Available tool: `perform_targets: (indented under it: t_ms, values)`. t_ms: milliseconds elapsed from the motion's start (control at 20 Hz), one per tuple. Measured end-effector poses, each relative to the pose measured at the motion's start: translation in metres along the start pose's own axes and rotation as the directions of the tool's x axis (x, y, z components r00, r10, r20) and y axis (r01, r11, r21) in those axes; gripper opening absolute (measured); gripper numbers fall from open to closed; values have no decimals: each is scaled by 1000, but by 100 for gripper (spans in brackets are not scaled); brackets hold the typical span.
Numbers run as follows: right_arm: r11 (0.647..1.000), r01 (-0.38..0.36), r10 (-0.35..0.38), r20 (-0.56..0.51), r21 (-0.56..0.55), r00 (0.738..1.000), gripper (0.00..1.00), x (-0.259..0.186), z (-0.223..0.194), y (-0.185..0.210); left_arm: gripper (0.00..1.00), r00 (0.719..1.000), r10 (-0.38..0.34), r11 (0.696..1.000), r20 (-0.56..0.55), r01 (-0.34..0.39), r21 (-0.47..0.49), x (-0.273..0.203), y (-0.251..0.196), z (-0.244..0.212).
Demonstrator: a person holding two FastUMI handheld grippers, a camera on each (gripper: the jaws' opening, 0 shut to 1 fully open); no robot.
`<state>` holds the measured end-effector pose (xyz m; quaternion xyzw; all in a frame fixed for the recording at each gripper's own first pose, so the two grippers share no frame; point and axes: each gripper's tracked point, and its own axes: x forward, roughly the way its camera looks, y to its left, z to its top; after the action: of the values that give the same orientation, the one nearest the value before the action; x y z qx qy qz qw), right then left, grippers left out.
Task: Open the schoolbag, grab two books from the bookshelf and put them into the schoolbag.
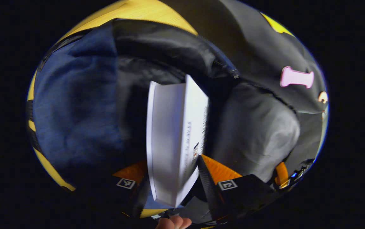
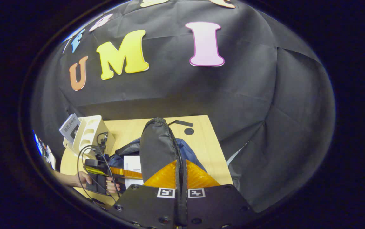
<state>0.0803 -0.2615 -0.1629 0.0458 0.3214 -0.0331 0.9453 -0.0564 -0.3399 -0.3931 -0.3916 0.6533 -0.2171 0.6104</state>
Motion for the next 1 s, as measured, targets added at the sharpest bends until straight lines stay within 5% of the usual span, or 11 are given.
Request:
perform_targets:
  t_ms: [150, 350, 500, 700, 850, 1000]
  values:
    - [1000, 0, 0, 2, -5, 1000, 0, 0, -1, 3, 85, 992, 127, 991, -19, -126, 40, -16, 8, -3]
    - [1000, -2, 2, 11, -11, 1000, 0, -1, -2, 8, 88, 957, 284, 936, 52, -288, 200, -58, 9, 6]
    - [1000, -4, 4, 16, -9, 1000, 0, -3, -3, 12, 87, 914, 374, 847, 154, -405, 345, -99, 5, 17]
    - [1000, 2, -2, 29, -24, 1000, 0, -7, -2, 20, 88, 831, 454, 679, 322, -557, 478, -157, -3, 30]
    - [999, 8, -7, 32, -31, 999, 0, -10, -4, 25, 87, 791, 456, 617, 408, -612, 495, -197, -7, 35]
    - [999, 22, -20, 32, -48, 999, 0, -11, -6, 29, 87, 747, 470, 586, 470, -662, 467, -250, -5, 40]
